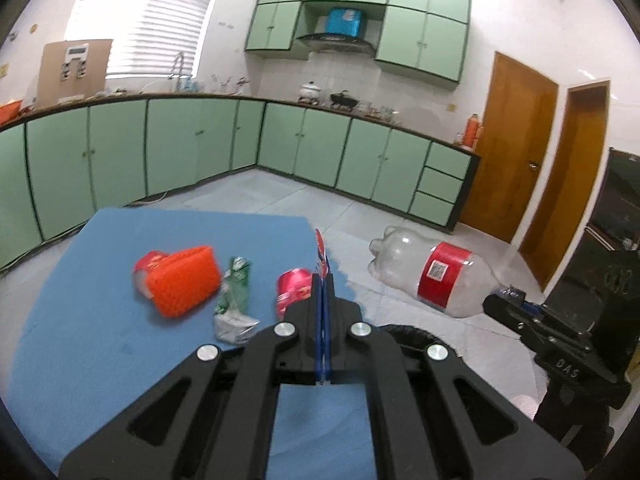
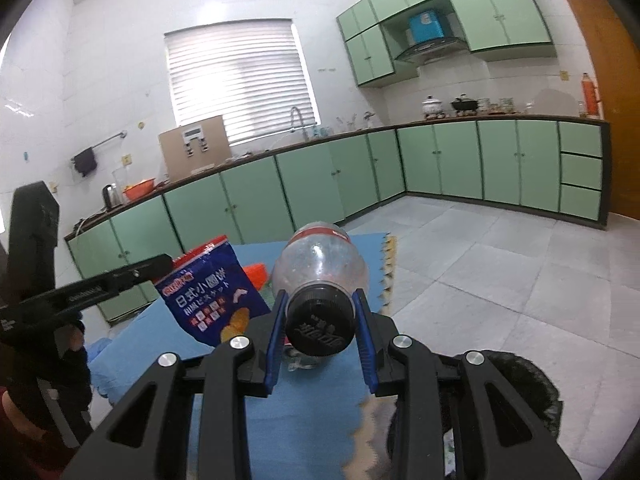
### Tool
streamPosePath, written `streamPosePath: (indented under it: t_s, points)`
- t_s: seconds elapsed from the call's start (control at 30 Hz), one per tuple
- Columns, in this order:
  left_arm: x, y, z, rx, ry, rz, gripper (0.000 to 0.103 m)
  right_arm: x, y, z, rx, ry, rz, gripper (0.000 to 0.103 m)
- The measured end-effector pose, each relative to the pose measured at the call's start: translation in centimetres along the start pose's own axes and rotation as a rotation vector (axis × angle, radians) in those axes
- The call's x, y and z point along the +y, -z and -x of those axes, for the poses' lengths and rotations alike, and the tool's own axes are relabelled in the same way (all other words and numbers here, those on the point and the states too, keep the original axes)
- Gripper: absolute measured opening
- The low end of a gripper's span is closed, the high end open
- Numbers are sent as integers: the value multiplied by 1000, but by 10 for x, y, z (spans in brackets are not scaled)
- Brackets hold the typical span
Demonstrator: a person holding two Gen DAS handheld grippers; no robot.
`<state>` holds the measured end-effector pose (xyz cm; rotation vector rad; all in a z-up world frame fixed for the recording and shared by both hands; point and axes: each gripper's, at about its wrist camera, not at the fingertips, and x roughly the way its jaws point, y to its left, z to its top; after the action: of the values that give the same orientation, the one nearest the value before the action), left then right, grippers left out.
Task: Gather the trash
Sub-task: 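Carry the bottle and snack bag over the black bin and release both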
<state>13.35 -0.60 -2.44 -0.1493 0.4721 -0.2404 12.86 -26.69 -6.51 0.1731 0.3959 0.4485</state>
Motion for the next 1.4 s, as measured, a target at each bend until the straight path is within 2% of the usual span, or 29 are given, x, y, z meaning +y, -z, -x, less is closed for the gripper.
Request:
streamPosePath:
  t_s: [0.27, 0.5, 0.7, 0.93, 1.0, 1.07, 1.17, 1.23, 1.3, 1.4]
  points:
    - [-55, -12, -32, -2, 120, -50, 0, -37, -7, 22, -5, 119, -42, 32]
    - [-101, 1, -80, 46, 216, -87, 0, -71, -6, 38, 4, 244, -64, 32]
    - [-136, 30, -143, 144, 257, -129, 0, -114, 13, 29, 68, 338, -130, 32]
    - [-155, 60, -210, 289, 301, -149, 2, -166, 45, 3, 171, 406, -232, 32]
    - [-158, 64, -225, 326, 307, -144, 2, -180, 52, -3, 188, 424, -263, 40]
    - [-156, 64, -235, 352, 314, -136, 6, -189, 56, -5, 195, 439, -280, 43]
    - [-152, 64, -234, 340, 316, -125, 31, -193, 56, -3, 190, 461, -285, 56]
    - [-151, 62, -231, 327, 310, -126, 36, -191, 54, -2, 186, 479, -273, 62]
    - [-144, 57, -221, 299, 295, -121, 44, -188, 51, 2, 180, 501, -270, 78]
    - [-135, 47, -207, 257, 257, -115, 55, -176, 44, 8, 155, 505, -262, 90]
